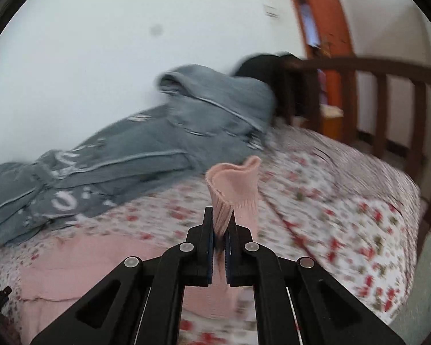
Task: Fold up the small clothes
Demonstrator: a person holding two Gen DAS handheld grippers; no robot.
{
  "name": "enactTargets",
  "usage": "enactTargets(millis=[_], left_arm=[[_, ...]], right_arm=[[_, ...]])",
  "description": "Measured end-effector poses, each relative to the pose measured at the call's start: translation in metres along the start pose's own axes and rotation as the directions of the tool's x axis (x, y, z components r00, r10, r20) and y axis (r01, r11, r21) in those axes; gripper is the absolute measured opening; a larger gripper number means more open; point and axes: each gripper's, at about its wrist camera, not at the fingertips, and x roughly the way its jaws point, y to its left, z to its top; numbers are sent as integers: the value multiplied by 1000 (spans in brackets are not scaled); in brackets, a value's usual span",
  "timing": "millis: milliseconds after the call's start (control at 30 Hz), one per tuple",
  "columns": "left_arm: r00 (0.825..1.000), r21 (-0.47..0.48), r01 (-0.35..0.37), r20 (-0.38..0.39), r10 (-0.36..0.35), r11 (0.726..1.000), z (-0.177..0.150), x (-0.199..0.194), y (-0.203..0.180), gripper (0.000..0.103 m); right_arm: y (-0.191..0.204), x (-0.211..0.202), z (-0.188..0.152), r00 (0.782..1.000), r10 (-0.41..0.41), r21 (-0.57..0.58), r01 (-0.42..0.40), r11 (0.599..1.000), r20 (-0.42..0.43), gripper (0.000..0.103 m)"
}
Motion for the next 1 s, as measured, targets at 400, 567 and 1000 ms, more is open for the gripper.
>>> enactTargets(millis=[400,567,1000], left_arm=[[997,-134,54,60,-46,990,-8,-7,74,86],[996,-189,66,66,-54,980,-6,-2,85,86],[996,-187,69,62,-59,980,-5,0,83,86]], right_arm=[[270,7,-32,937,336,-226,-349,909,-95,6],[376,35,-86,888,396,-289,-453,843,-235,6],[447,79,-197,742,365,-276,-585,763,-562,11]])
